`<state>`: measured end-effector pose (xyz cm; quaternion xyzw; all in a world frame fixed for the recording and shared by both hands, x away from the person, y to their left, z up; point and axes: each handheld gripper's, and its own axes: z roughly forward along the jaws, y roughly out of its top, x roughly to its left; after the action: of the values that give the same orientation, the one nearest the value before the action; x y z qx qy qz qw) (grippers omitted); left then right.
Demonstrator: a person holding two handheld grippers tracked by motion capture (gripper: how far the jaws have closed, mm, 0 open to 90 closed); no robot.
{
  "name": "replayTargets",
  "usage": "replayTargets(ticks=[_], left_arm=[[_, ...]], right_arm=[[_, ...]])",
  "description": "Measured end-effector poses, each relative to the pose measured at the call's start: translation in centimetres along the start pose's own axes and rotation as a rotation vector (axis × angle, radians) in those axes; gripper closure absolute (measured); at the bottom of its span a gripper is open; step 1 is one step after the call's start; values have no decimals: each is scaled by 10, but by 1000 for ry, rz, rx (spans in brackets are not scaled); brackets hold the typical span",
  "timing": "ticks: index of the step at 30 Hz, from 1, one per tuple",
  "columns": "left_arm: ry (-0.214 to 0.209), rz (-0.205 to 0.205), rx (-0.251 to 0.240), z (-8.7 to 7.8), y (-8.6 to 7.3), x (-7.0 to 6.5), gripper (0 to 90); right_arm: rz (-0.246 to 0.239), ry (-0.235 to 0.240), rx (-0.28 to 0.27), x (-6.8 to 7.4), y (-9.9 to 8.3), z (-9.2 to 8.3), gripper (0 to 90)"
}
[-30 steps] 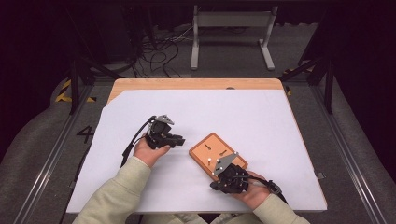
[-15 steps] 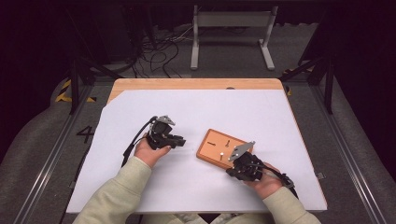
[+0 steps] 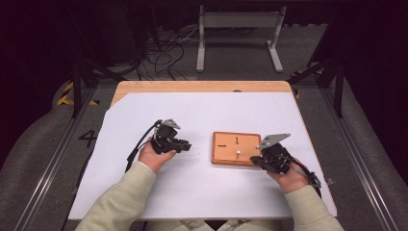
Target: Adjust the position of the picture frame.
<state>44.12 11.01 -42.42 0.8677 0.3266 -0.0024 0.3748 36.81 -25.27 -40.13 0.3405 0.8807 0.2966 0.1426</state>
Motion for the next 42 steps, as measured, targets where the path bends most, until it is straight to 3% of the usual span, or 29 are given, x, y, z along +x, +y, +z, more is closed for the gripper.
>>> replayTargets(ticks=[1,2,3,4,5,7,9,14,17,20,23,27,33,38,39,40,42], left_arm=[[1,4,0,0,0,1,749],[1,4,0,0,0,1,747],[2,3,0,-1,0,1,742],[4,2,0,-1,0,1,742],[5,2,0,-1,0,1,733],[15,-7,-6,0,0,2,713],[18,-6,-5,0,-1,3,700],[22,-17,-12,-1,-1,4,692],[24,-12,-11,-1,-1,5,691],[21,-17,-5,0,-1,5,691],[25,-16,-2,0,-1,6,691],[24,-18,-6,-1,-2,6,691],[26,-11,-8,-2,-2,6,691],[25,-15,-7,-2,-2,6,691],[25,-16,-7,-2,-2,6,691],[26,-16,-6,-2,-2,6,691],[26,-18,-8,-3,-2,6,691]], right_arm=[[36,-36,-22,-8,-1,-2,900],[36,-36,-22,-8,-1,-2,900],[123,-117,-49,-26,-6,-3,900],[123,-117,-49,-26,-6,-3,900],[169,-164,-52,-38,-11,-1,900],[216,-183,-44,-49,-15,4,900],[234,-195,-27,-55,-17,11,900],[222,-185,19,-57,-13,30,900],[224,-227,24,-52,-9,35,900],[248,-212,11,-50,-6,36,900],[191,-197,8,-38,9,48,900],[173,-180,8,-27,19,57,900],[156,-149,27,-15,23,58,900],[175,-118,48,-10,20,57,900],[174,-93,79,-6,18,59,900],[130,-97,81,2,16,58,900],[121,-84,92,5,16,57,900]])
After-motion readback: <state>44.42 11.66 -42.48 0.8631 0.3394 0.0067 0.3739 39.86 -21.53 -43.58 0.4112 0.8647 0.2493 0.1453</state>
